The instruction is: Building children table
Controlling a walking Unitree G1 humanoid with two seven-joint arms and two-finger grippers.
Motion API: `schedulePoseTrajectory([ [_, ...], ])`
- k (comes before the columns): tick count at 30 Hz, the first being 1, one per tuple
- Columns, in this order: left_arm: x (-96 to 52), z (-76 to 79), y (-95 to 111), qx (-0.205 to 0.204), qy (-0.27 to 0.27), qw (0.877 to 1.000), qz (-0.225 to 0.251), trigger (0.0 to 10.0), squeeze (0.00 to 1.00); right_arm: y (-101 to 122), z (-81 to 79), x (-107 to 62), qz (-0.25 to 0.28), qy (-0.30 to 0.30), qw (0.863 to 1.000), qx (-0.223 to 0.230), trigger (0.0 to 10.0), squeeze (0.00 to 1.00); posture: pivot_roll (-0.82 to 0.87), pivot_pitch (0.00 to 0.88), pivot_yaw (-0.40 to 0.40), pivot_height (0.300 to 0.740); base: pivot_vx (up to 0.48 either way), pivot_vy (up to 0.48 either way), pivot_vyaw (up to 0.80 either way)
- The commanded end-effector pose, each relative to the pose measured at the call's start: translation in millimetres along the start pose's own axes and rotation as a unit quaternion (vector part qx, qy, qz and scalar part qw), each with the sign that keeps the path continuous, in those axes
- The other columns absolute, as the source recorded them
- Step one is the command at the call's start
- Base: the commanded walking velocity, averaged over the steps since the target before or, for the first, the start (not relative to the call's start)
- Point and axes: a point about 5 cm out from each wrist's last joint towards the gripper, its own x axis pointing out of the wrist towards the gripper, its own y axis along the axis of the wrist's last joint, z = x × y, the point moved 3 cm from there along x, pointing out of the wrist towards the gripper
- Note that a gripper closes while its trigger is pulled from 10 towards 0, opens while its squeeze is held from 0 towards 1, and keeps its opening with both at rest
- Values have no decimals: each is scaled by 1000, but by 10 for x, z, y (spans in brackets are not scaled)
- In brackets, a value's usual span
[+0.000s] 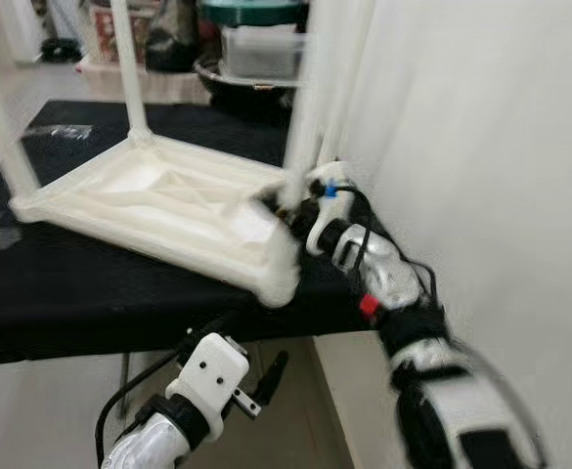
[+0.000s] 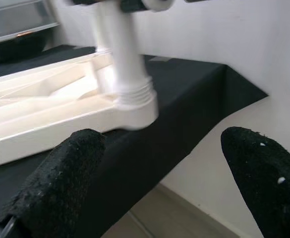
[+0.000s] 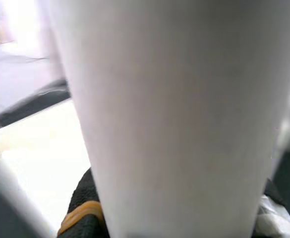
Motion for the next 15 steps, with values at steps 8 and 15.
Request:
schedulePoseTrajectory([
  [8,26,30,-6,-3,-3,1000,3,10000,0,-168,284,-137,-14,-183,981,68,0,0,142,0,-134,740,0,0,0],
  [15,24,30,-1,-4,-2,1000,4,10000,0,-119,-36,-87,11,-127,987,102,10000,1000,137,0,-134,740,0,0,0],
])
